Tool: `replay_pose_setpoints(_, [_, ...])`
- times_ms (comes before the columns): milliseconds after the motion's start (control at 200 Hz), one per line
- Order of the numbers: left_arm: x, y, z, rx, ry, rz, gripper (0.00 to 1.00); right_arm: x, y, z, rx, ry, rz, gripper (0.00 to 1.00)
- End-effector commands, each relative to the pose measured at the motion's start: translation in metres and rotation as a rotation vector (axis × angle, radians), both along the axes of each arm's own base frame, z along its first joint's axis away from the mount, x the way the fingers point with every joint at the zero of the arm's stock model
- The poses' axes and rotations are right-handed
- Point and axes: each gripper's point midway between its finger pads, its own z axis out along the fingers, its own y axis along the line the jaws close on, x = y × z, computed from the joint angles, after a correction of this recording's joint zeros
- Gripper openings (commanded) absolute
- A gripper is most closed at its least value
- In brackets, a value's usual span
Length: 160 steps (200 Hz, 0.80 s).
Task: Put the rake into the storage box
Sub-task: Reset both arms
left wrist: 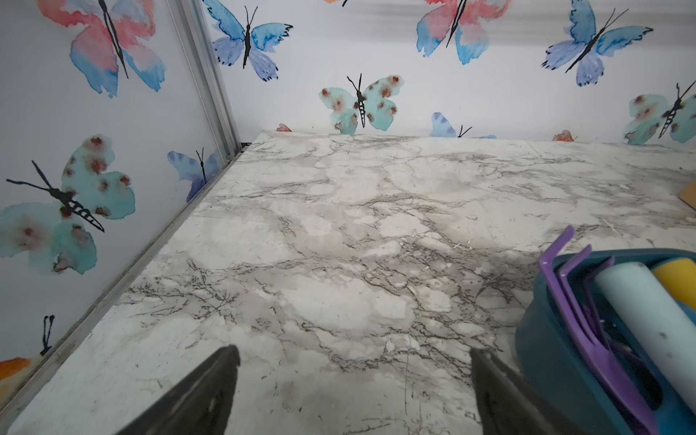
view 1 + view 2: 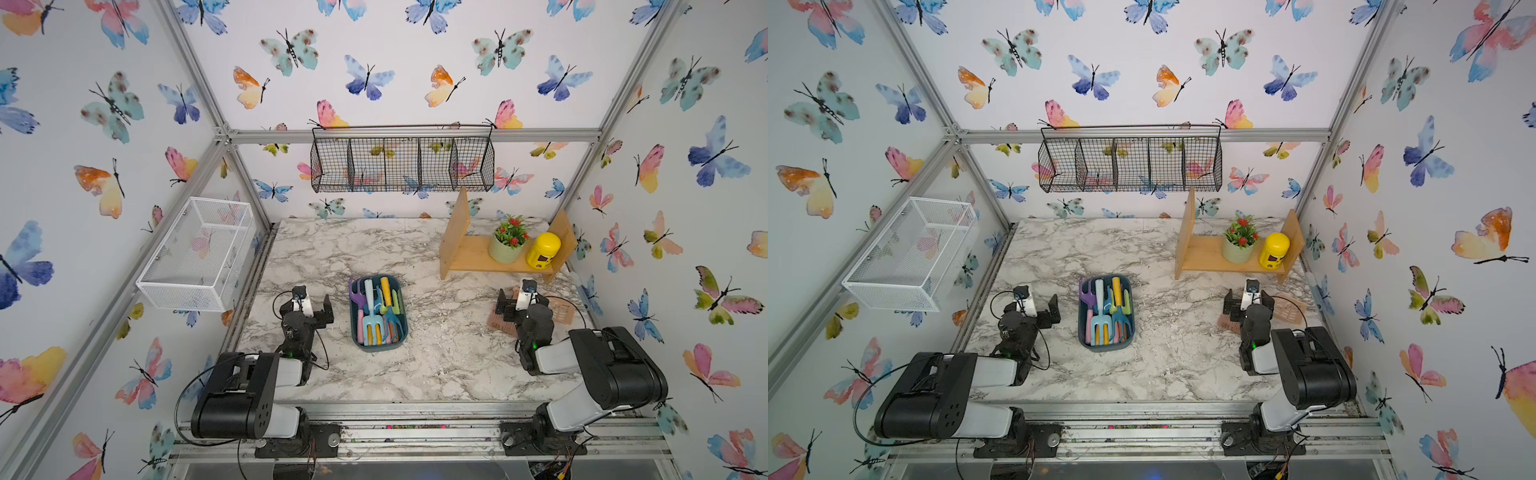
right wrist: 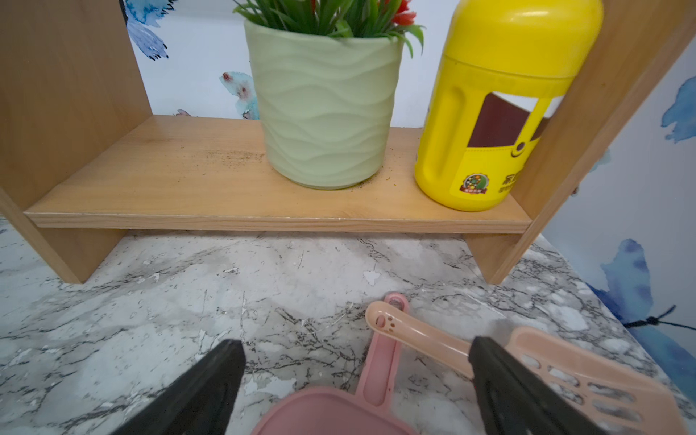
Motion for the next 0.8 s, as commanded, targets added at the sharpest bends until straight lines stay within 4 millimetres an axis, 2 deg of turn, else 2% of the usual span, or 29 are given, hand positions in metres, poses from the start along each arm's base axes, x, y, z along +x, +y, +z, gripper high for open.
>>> replay_pose_setpoints(0, [0.0032, -0.0042, 0.0062, -0.009, -0.014, -0.028, 0.99, 0.0004, 0.0024, 0.0047, 0.017, -0.019, 0.015, 0.99])
replay_pose_setpoints(796, [0.0057, -0.0032, 0.0050, -0.033, -0.002, -0.052, 0.99, 0.0004, 0.0024, 0.0042, 0.016, -0.017, 0.015, 0.99])
